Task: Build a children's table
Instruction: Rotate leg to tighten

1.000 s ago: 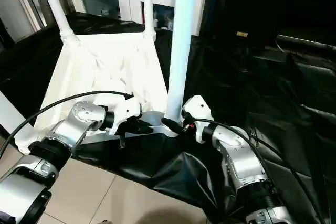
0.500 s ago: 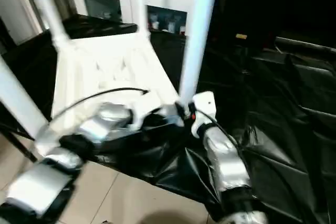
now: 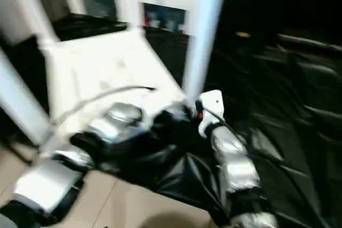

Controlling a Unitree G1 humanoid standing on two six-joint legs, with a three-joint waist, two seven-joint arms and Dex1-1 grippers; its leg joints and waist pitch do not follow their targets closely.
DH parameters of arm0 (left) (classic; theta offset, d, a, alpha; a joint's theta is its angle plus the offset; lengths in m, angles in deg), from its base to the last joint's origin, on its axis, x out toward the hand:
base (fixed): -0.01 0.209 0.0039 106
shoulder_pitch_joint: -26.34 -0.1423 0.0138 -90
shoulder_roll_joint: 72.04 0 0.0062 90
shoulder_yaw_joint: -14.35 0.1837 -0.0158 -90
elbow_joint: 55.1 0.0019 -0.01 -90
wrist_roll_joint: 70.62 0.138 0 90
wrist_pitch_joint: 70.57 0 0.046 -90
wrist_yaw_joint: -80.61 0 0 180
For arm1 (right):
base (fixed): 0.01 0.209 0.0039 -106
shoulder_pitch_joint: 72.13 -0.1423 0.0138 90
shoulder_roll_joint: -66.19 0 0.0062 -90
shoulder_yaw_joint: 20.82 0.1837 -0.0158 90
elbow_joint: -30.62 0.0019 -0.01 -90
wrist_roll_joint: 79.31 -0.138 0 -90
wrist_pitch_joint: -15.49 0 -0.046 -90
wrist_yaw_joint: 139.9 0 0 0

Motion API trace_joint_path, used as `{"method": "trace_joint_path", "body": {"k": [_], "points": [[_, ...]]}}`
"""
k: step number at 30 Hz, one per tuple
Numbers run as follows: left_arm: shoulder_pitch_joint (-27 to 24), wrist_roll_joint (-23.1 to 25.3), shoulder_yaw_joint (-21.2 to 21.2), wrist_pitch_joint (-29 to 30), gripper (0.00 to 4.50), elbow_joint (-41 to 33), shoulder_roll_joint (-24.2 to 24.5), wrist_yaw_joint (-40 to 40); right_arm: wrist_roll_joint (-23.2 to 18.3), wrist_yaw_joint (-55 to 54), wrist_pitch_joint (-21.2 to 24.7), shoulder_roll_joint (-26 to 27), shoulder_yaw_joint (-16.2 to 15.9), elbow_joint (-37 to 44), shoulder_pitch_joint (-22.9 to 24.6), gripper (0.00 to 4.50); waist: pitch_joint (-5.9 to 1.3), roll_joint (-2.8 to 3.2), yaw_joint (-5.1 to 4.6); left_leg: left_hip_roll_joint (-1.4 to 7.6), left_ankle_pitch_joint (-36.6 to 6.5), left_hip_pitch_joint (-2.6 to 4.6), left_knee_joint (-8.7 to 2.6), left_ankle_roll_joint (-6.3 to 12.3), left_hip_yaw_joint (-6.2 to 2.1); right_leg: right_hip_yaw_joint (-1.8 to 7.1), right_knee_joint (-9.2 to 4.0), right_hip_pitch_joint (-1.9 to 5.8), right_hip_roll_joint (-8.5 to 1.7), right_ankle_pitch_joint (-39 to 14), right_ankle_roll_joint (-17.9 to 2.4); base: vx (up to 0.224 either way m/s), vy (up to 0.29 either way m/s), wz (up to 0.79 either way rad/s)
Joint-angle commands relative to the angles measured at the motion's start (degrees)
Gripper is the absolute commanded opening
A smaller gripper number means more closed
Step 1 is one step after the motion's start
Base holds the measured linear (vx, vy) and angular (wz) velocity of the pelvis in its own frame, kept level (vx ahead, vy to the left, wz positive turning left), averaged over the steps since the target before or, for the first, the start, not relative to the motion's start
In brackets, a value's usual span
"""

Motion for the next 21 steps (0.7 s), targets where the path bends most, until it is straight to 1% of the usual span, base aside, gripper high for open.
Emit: {"method": "trace_joint_path", "body": {"k": [1,2,3,4,5,6,7,8,9,10,11,12,13,15,16,17,18,19,20,21], "points": [[-1.88,0.37,1.42,-2.46,0.00,-2.54,1.53,6.43,-1.55,5.98,1.52,-2.95,-1.26,3.01,-0.30,3.27,-3.93,-0.88,0.55,1.33,-10.00,-0.61,-3.21,6.09,-0.30,2.26,-3.89,3.37,-3.82,-12.76,-10.98,0.000,0.000,0.00],[-1.88,0.37,1.42,-2.46,0.00,-2.54,1.53,6.43,-1.55,5.98,1.52,-2.95,-1.26,3.01,-0.30,3.27,-4.10,-0.77,0.70,1.47,-8.52,-0.54,-3.09,6.45,-0.27,2.34,-3.60,3.34,-3.87,-10.57,-11.78,0.000,0.000,0.00],[-3.84,-1.56,1.67,-3.34,0.00,-5.29,2.80,12.99,-2.44,9.92,1.33,-5.22,-1.88,4.39,0.08,3.51,-4.21,-0.86,1.06,1.64,-5.48,-0.57,-2.81,7.92,-0.09,2.44,-2.66,3.39,-3.72,-3.73,-14.41,0.000,0.000,0.00],[-5.19,-2.92,1.82,-3.90,0.00,-7.17,3.63,17.44,-3.05,12.61,1.00,-6.69,-2.31,5.29,0.35,3.51,-4.36,-0.72,1.08,1.68,-4.88,-0.62,-2.71,8.37,-0.03,2.50,-2.32,3.35,-3.67,-1.52,-15.01,0.000,0.000,0.00],[-6.63,-3.61,2.45,-4.36,0.00,-9.21,4.79,21.00,-4.03,14.79,1.82,-7.78,-2.42,6.22,0.46,3.51,-4.26,-0.54,1.21,1.80,-4.66,-0.60,-2.67,9.30,0.05,2.37,-2.25,3.09,-3.70,0.31,-15.89,0.000,0.000,0.00],[-7.47,-3.89,2.90,-4.48,0.00,-10.42,5.47,22.81,-4.69,15.91,2.49,-8.30,-2.41,6.78,0.55,3.51,-4.41,-0.64,1.29,1.85,-4.26,-0.73,-2.61,9.74,-0.01,2.38,-1.83,3.40,-3.75,1.77,-16.40,0.000,0.000,0.00],[-7.68,-3.92,3.04,-4.44,0.00,-10.73,5.68,23.15,-4.77,16.10,2.57,-8.41,-2.40,6.80,0.50,3.51,-4.33,-0.43,1.33,1.99,-4.48,-0.51,-2.62,9.95,0.10,2.44,-1.99,3.02,-3.73,1.80,-16.52,0.000,0.000,0.00],[-8.43,-4.04,3.56,-4.29,0.00,-11.81,6.40,24.37,-5.03,16.78,2.86,-8.81,-2.35,6.89,0.33,3.51,-4.19,-0.48,1.34,2.12,-5.60,-0.34,-2.71,9.65,0.09,2.35,-2.02,2.87,-3.73,0.27,-16.70,0.000,0.000,0.00],[-9.71,-4.45,4.29,-4.62,0.00,-13.67,7.65,26.08,-4.34,18.42,2.81,-9.99,-2.73,6.85,-0.10,3.51,-4.25,-0.45,1.40,2.15,-6.00,-0.18,-2.69,9.28,0.15,2.37,-2.05,2.78,-3.72,-0.29,-16.72,0.000,0.000,0.00],[-9.94,-4.59,4.44,-4.81,0.00,-14.00,7.92,26.40,-4.11,19.03,2.75,-10.29,-2.78,6.83,-0.19,3.51,-4.04,-0.43,1.37,2.22,-6.86,-0.28,-2.87,8.41,0.10,2.35,-2.13,2.80,-3.66,-1.64,-16.62,0.000,0.000,0.00],[-9.94,-4.59,4.44,-4.81,0.00,-14.00,7.92,26.40,-4.11,19.03,2.75,-10.29,-2.78,6.83,-0.19,3.51,-3.97,-0.40,1.34,2.22,-7.67,-0.20,-2.90,7.92,0.17,2.37,-2.21,2.72,-3.62,-2.56,-16.47,0.000,0.000,0.00],[-10.36,-4.67,4.12,-4.76,0.00,-14.89,8.45,26.51,-4.07,20.21,3.54,-12.04,-3.01,8.30,0.33,3.51,-3.80,-1.06,1.33,2.21,-9.61,-0.07,-3.06,6.72,0.23,2.42,-2.60,2.69,-3.66,-5.80,-15.70,0.000,0.000,0.00],[-10.77,-4.78,3.88,-4.55,0.00,-15.74,8.96,26.76,-4.10,21.39,4.18,-13.75,-3.26,9.82,1.00,3.51,-3.80,-1.00,1.46,2.10,-9.72,-0.11,-3.03,6.41,0.19,2.44,-2.51,2.82,-3.70,-6.65,-15.37,0.000,0.000,0.00],[-11.06,-4.64,3.71,-4.83,0.00,-16.33,9.53,26.78,-4.18,22.67,5.08,-15.63,-3.51,11.31,1.75,3.51,-3.63,-0.83,1.75,2.20,-10.31,0.11,-3.11,5.86,0.30,2.67,-2.88,2.61,-3.74,-8.94,-14.01,0.000,0.000,0.00],[-11.38,-4.62,3.48,-4.84,0.00,-16.98,10.00,26.98,-4.06,23.66,5.44,-17.10,-3.67,12.23,2.31,3.51,-3.68,-0.69,1.88,2.21,-10.43,0.16,-3.07,5.68,0.28,2.69,-2.85,2.60,-3.79,-9.19,-13.82,0.000,0.000,0.00],[-11.38,-4.62,3.48,-4.84,0.00,-16.98,10.00,26.98,-4.06,23.66,5.44,-17.10,-3.67,12.23,2.31,3.51,-3.69,-0.82,1.86,2.19,-10.44,0.14,-3.06,5.68,0.35,2.71,-2.91,2.56,-3.77,-9.32,-13.66,0.000,0.000,0.00],[-11.50,-4.62,3.44,-4.78,0.00,-17.23,10.12,27.07,-4.08,23.91,5.54,-17.43,-3.69,12.44,2.46,3.51,-3.73,-0.86,1.89,2.02,-10.12,-0.02,-2.97,5.48,0.39,2.70,-2.88,2.52,-3.78,-9.63,-13.35,0.000,0.000,0.00],[-11.90,-4.62,3.27,-4.66,0.00,-18.02,10.53,27.35,-4.20,24.81,6.03,-18.58,-3.72,13.26,3.01,3.51,-3.75,-0.84,1.92,1.99,-9.93,-0.10,-2.96,5.40,0.34,2.68,-2.86,2.60,-3.78,-9.57,-13.23,0.000,0.000,0.00],[-12.11,-4.52,3.11,-4.91,0.00,-18.45,10.96,27.41,-4.61,25.84,7.15,-19.94,-3.61,14.50,3.71,3.51,-3.75,-1.07,2.09,2.05,-9.37,-0.13,-2.95,5.49,0.29,2.69,-2.76,2.71,-3.73,-9.20,-12.97,0.000,0.000,0.00],[-12.43,-4.50,3.00,-5.10,0.00,-19.14,11.40,27.44,-5.02,26.90,8.11,-21.10,-3.38,15.77,4.45,3.51,-3.79,-1.01,2.17,2.12,-8.85,-0.13,-2.90,5.80,0.28,2.74,-2.58,2.69,-3.72,-8.21,-13.08,0.000,0.000,0.00]]}}
